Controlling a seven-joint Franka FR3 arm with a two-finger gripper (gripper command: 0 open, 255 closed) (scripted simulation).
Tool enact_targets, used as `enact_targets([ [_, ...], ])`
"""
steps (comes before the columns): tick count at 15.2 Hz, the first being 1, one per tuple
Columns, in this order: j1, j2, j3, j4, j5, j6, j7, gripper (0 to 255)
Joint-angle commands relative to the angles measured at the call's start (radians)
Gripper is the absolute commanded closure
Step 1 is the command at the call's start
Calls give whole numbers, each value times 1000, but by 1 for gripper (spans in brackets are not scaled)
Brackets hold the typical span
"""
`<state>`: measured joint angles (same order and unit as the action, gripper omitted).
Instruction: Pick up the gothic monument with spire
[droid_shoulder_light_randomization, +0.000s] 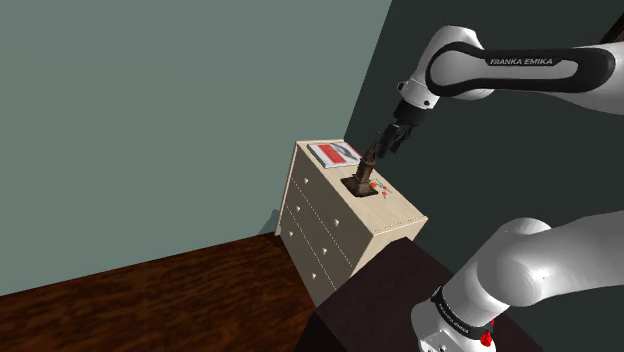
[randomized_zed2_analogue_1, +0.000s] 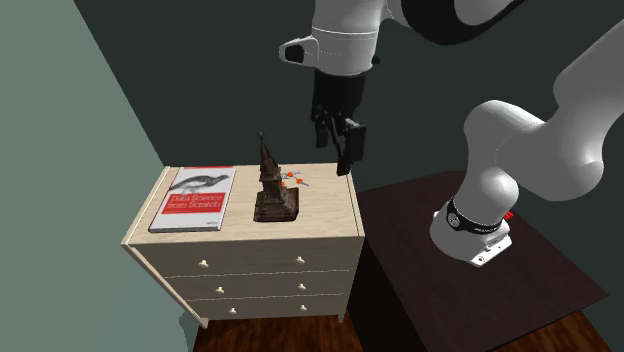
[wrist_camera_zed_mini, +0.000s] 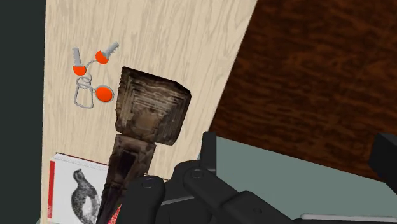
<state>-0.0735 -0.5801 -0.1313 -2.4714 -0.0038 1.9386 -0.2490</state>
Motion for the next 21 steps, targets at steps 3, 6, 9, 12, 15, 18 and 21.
enact_targets([
  [3, -28, 93, -42, -10, -29, 142, -35, 0],
  [6, -45, 176, -73, -1, -41, 243, -59, 0],
  [9, -58, 265, -105, 21, -44, 339, -86, 0],
  [12, -69, 359, -137, 54, -34, 428, -118, 0],
  [15, -69, 393, -145, 47, -26, 473, -129, 0],
  [18, -67, 418, -149, 28, -17, 516, -136, 0],
  [21, -65, 442, -152, 13, -7, 554, -144, 0],
])
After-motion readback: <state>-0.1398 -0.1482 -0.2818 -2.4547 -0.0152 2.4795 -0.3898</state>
